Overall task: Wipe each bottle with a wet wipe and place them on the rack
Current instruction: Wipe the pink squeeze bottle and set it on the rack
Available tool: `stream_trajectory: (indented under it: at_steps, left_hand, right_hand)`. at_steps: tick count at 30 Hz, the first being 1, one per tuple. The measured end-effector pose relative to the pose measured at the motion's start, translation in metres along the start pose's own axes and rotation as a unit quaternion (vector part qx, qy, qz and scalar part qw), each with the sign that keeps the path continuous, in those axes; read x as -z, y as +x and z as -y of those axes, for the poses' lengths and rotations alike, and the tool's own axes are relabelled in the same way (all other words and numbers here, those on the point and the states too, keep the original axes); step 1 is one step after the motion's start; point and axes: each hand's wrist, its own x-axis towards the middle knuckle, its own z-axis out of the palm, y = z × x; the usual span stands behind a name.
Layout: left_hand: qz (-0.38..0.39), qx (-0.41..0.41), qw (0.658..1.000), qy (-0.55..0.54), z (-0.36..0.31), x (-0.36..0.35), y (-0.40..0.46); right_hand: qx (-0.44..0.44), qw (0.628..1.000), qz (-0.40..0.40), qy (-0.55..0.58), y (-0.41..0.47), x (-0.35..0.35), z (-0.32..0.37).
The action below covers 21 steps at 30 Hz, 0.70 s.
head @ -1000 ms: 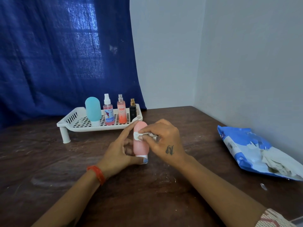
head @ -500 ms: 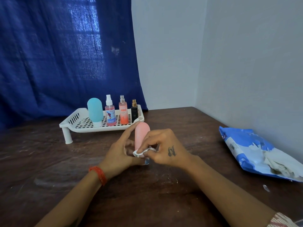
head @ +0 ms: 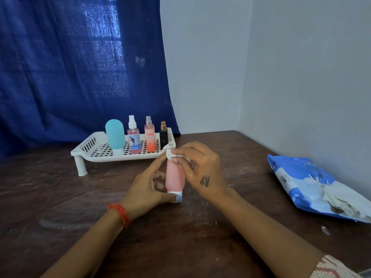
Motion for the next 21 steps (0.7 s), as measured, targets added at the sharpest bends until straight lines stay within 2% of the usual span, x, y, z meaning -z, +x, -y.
stream_trajectory:
  at_steps: [6,9,11,14,17,21]
  left_hand:
    - [0.011,-0.011,0.999,-0.029,0.001,0.001,0.000]
    - [0.014,-0.008,1.000,-0.024,0.004,0.002,0.001]
    - [0.018,-0.008,0.999,-0.027,0.005,0.003,0.001]
    - [0.014,-0.006,0.999,-0.033,0.004,0.004,0.001]
    - [0.017,-0.008,0.999,-0.041,0.000,0.002,0.000]
    - [0.005,0.005,1.000,-0.017,-0.004,-0.001,-0.001]
  right_hand:
    - [0.116,0.978,0.171,0.027,-0.005,0.011,0.005]
    - [0.119,0.964,0.234,0.042,-0.004,0.015,0.007]
    - [0.109,0.961,0.248,0.055,-0.004,0.015,0.008]
    - [0.126,0.966,0.223,0.035,-0.006,0.012,0.008]
    - [0.130,0.981,0.142,-0.009,-0.008,0.007,0.007]
    - [0.010,1.000,0.005,-0.021,-0.001,0.000,0.001]
